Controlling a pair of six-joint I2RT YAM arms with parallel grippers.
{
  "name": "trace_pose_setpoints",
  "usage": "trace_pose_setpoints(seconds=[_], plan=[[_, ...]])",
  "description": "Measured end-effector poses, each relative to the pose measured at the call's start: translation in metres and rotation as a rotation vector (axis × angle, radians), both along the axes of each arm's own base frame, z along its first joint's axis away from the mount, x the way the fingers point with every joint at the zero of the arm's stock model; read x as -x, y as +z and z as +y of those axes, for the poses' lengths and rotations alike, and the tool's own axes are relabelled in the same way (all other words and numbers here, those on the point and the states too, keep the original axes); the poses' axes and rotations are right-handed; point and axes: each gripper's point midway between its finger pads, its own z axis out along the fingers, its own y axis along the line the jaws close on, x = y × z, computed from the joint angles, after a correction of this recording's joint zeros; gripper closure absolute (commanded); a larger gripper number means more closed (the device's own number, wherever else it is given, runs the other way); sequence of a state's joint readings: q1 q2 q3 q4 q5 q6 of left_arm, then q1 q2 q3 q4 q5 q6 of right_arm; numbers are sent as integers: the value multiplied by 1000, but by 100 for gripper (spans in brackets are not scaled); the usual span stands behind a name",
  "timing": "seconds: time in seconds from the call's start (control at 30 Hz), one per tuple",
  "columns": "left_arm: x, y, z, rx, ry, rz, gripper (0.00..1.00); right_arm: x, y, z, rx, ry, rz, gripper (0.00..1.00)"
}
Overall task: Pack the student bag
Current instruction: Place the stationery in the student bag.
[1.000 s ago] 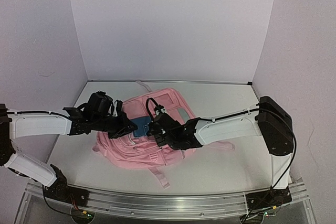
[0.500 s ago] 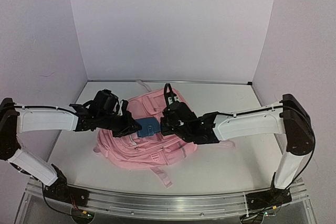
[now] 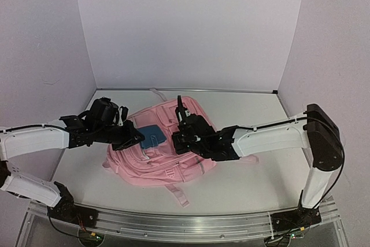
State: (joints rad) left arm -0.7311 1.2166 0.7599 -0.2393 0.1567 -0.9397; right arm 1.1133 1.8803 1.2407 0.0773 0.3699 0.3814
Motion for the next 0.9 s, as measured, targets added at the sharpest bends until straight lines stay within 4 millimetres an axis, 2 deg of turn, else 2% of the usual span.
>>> trace_pose_setpoints(seconds=[0.1,0.3,0.53,0.7,0.9], plan=[[0,-10,-3,-2,-8,18,100,-1,-12,-4,67,4,-11,53],[-2,-14,-8,6,-18,21,100,-3,-42,-12,229,-5,-18,44],[-2,-15,-7,2,-17,24,100,-3,-48,-6,332,-33,-66,38],[-2,-15,-6,-1,-16,26,100,-13,-45,-5,394,-131,-117,51],[-2,-15,-7,1,-17,26,100,-14,-42,-10,406,-228,-163,78]])
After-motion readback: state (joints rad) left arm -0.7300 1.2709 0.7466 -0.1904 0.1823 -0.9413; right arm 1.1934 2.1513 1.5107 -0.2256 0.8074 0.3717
